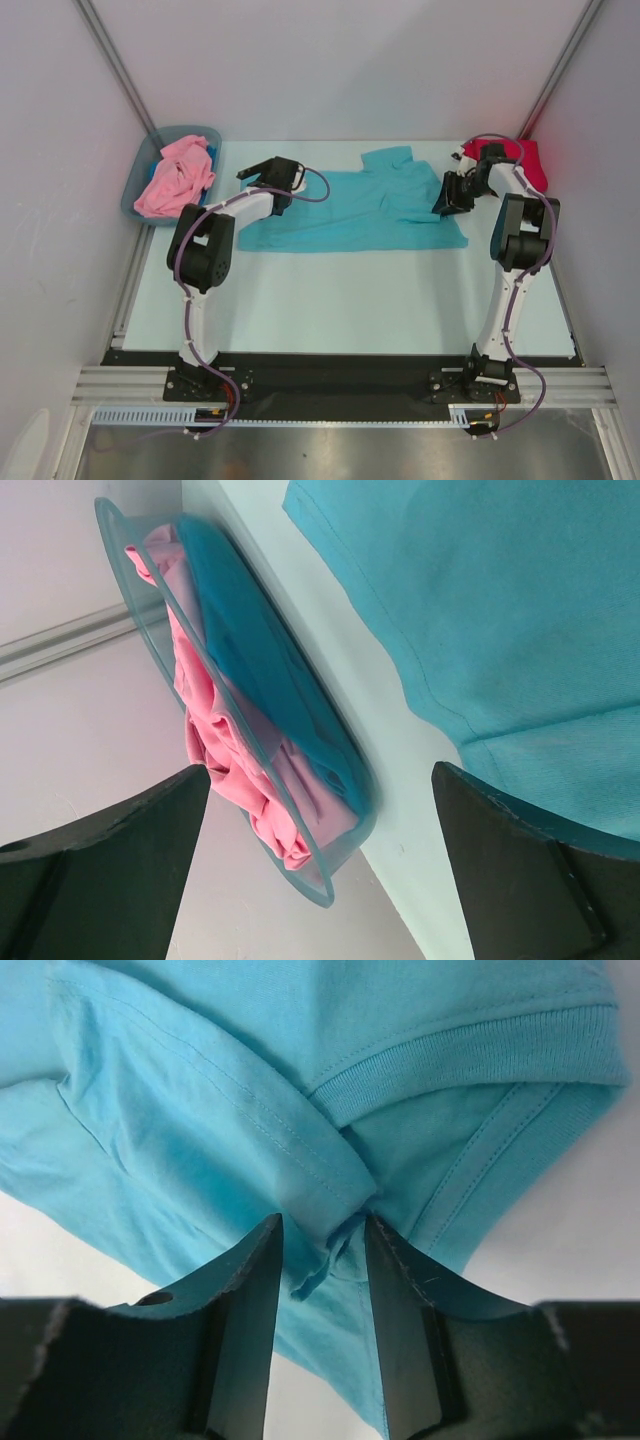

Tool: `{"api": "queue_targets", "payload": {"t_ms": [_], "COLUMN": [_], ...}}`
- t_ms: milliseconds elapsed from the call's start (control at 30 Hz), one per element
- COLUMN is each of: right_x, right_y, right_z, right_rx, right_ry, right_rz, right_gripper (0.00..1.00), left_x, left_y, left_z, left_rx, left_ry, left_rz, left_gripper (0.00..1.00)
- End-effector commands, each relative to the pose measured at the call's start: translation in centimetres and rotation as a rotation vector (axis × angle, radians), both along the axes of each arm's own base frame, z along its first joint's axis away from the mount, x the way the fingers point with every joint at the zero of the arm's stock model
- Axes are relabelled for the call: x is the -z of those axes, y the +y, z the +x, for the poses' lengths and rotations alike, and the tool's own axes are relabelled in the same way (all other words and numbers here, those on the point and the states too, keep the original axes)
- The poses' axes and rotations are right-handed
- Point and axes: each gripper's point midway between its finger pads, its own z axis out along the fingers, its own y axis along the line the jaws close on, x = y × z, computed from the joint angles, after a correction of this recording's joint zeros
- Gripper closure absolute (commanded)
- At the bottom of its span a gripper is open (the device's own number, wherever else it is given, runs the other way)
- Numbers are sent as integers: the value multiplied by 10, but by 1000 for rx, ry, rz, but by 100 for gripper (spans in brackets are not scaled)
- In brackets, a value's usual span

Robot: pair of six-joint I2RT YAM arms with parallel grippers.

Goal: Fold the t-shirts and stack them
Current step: Fold the tshirt

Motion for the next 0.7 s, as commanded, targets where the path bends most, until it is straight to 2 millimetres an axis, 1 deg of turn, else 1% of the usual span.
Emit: {"api": "queue_targets", "payload": {"t_ms": [0, 100, 200, 367, 400, 467, 500, 600, 667], "right_x": [-19, -22, -29, -33, -33, -33, -33, -39, -42], "right_y": [5, 10, 14, 13, 14, 16, 17, 20, 21], "right_z": [18, 20, 24, 30, 30, 29, 28, 27, 27], "right_rx": [-22, -33, -43, -45, -45, -53, -56, -69, -77], "right_ry": [-76, -84, -102, -123, -122, -120, -118, -132, -139], "right_rz": [10, 6, 1, -17, -16, -14, -17, -26, -31], "right_gripper": [57, 59, 60, 64, 72, 81, 88, 100, 100], "left_x": [-32, -33, -32, -32, -31, -31, -31, -30, -29], "left_y": [-8, -8, -9, -8, -9, -10, -10, -10, -11], "left_z": [9, 9, 9, 9, 9, 9, 9, 9, 9], "left_rx": [1, 0, 0, -3, 0, -1, -1, 1, 1], "left_ry": [-87, -89, -88, -89, -87, -90, -90, -86, -86], "left_rz": [-24, -24, -27, -27, -28, -29, -31, -29, -31], "left_gripper": [0, 0, 0, 0, 0, 0, 0, 0, 0]}}
